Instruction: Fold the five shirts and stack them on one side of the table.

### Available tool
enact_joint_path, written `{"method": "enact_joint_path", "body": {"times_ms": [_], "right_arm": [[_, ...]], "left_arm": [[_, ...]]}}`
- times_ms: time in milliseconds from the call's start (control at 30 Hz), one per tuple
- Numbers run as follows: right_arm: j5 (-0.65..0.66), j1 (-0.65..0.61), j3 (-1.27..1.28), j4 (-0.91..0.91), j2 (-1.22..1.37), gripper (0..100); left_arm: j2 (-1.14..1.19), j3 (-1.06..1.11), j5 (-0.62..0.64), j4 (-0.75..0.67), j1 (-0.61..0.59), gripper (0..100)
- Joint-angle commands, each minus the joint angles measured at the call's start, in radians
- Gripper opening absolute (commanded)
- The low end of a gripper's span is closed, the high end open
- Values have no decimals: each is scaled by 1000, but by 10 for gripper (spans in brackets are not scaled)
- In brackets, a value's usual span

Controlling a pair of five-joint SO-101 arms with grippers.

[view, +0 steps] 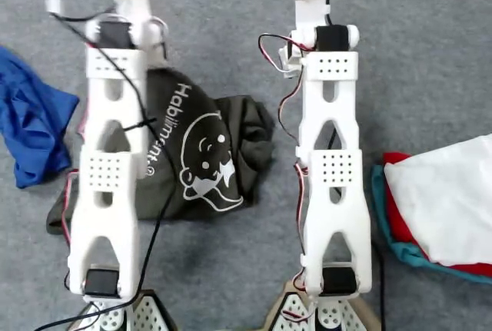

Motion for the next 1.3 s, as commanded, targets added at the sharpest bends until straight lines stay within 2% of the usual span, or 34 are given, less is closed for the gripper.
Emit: {"method": "enact_joint_path", "body": {"times_ms": [0,200,500,633,800,900,1067,1267], "right_arm": [[-8,-25,-42,35,-94,281],[-8,-50,-42,54,-101,281],[-31,-81,7,61,-185,258],[-60,-111,252,61,-366,177],[-64,-202,648,52,-572,233],[-92,-269,760,0,-587,239],[-155,-335,742,-121,-507,217],[-193,-389,573,-152,-295,221]], "left_arm": [[-191,-40,-55,38,-35,19],[-423,69,-61,38,-69,19],[-915,582,-104,40,-57,19],[-1122,798,-170,38,-63,19],[-1342,1002,-204,38,-63,19],[-1435,1106,-206,38,-60,19],[-1549,1301,-199,38,-54,19],[-1659,1525,-199,38,-54,19]]}}
